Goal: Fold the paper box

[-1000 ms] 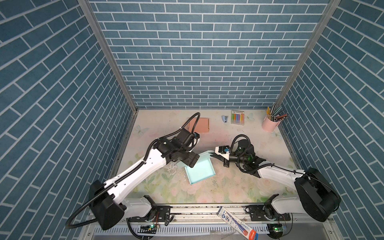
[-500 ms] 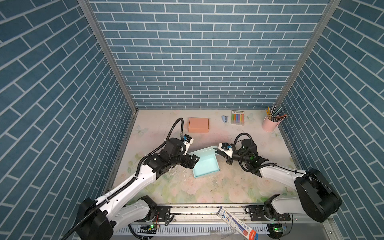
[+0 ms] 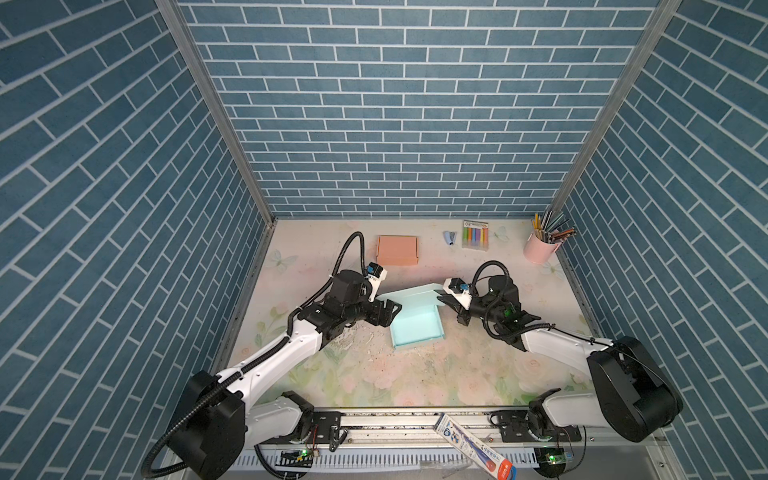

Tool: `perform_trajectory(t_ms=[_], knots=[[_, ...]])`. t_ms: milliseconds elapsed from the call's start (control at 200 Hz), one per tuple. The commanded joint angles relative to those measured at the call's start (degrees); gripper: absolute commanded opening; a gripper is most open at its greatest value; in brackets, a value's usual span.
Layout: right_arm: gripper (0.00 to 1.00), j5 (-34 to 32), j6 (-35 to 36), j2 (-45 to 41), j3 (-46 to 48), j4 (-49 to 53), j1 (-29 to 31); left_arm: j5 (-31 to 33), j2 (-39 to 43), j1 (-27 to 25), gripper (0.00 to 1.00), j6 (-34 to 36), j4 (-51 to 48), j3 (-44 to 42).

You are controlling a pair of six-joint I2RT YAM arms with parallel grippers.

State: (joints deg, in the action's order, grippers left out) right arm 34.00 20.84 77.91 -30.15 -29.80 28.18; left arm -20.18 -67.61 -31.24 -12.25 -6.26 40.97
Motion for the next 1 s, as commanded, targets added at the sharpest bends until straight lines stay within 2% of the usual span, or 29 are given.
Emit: perform_trajectory(t_ms=[0, 370, 540, 800, 925, 995], knots=[[0.0, -0.48, -0.61, 1.19, -1.12, 0.66, -0.58, -1.19, 1.59, 0.24, 0.88, -0.62, 3.46, -2.32], [0.0, 0.13, -1.31, 1.24, -1.18, 0.45, -0.96, -2.13, -3.38, 0.92, 0.87, -2.19, 8.48, -3.3], [0.0, -0.1, -1.33, 1.87, -1.67, 0.8, -1.11, -1.73, -1.77, 0.83, 0.76, -4.33, 7.88, -6.83], [0.0, 0.8, -1.33, 1.9, -1.86, 0.75, -1.07, 0.78, 2.05, 0.54, 0.5, -6.2, 5.68, -9.07], [0.0, 1.16, -1.33, 1.55, -1.76, 0.8, -1.12, 0.92, 1.22, 0.56, 0.45, -5.61, 6.62, -8.58], [0.0, 1.46, -1.39, 1.46, -1.74, 0.82, -1.07, 0.95, 0.34, 0.52, 0.39, -5.67, 7.29, -8.19]])
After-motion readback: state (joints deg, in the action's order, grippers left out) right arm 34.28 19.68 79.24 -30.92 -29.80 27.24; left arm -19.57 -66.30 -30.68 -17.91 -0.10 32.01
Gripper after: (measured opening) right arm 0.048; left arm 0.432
